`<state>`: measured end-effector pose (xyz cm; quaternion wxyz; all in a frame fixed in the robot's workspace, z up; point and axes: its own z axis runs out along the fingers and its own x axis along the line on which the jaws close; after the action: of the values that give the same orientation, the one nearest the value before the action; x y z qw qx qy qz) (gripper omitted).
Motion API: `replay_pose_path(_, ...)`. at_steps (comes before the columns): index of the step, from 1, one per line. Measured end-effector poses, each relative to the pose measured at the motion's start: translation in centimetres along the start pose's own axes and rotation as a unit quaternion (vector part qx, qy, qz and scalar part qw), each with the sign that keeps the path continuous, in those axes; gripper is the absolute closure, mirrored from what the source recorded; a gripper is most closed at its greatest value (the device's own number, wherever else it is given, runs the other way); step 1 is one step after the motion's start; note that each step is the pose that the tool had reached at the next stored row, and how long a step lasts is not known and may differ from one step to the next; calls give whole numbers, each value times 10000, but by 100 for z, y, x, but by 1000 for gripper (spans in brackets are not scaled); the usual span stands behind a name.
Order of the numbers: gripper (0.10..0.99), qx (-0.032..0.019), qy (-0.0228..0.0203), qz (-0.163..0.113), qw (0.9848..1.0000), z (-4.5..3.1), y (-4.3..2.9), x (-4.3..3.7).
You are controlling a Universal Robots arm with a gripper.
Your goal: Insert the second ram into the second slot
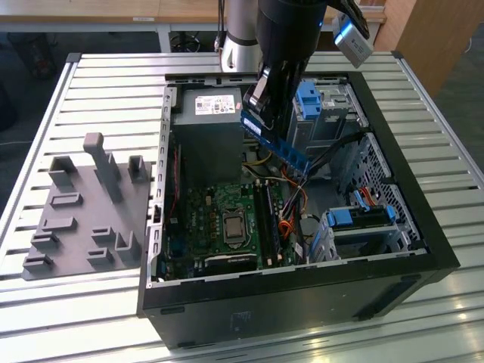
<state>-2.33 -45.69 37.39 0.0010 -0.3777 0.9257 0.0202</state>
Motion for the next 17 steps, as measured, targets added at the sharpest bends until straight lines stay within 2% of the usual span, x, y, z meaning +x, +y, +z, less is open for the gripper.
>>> replay_pose_path(7, 957, 11, -11, 409, 9992, 2, 0, 0)
replay_pose_path(12, 957, 15, -21, 687, 9976, 3, 0, 0)
replay_pose_path(17, 957, 20, -31, 959, 9954, 4, 0, 0)
